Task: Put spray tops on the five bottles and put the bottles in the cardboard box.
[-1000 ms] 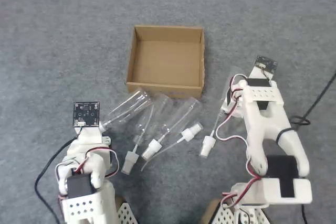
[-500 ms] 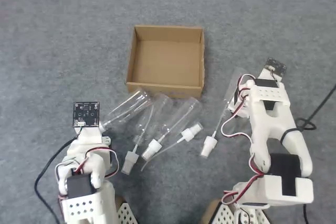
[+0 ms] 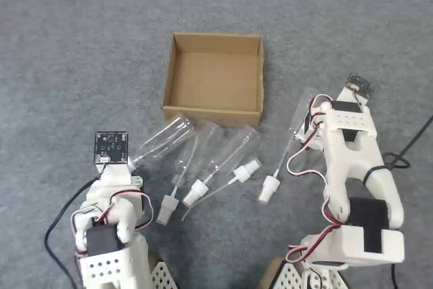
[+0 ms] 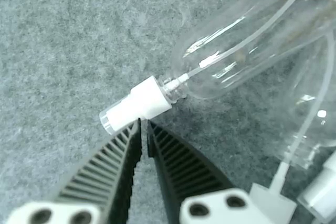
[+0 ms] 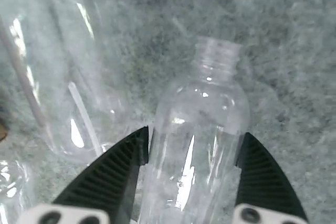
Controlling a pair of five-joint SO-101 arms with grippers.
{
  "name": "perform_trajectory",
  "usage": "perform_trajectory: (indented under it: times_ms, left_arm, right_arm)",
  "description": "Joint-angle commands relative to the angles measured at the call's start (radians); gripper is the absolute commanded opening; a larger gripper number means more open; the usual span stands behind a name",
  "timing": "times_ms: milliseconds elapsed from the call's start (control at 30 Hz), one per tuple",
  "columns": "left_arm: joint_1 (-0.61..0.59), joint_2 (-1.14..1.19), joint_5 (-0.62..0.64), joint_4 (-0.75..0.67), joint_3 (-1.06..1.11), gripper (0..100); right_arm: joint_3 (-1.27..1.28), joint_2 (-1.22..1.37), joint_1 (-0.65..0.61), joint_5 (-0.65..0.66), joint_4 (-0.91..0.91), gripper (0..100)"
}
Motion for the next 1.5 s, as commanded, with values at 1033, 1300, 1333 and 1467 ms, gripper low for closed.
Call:
perform_trajectory:
  times_ms: [1033,1300,1333,1467]
  left_arm:
    - [0.005,-0.015,-0.006,0.003,-0.01,1]
    - [0.005,-0.015,-0.006,0.003,-0.01,1]
    - [0.005,-0.015,-0.006,0.003,-0.01,1]
    - [0.005,-0.015,-0.006,0.003,-0.01,1]
  right_arm:
    - [-0.054,-0.117,0.038,0.167,0.01,2.8]
    - [-0.028,-0.239,0.038,0.275,0.087,2.0]
    - [-0.02,-0.243,0.038,0.29,0.085,2.0]
    - [-0.011,-0.254,0.007,0.377,0.094,2.0]
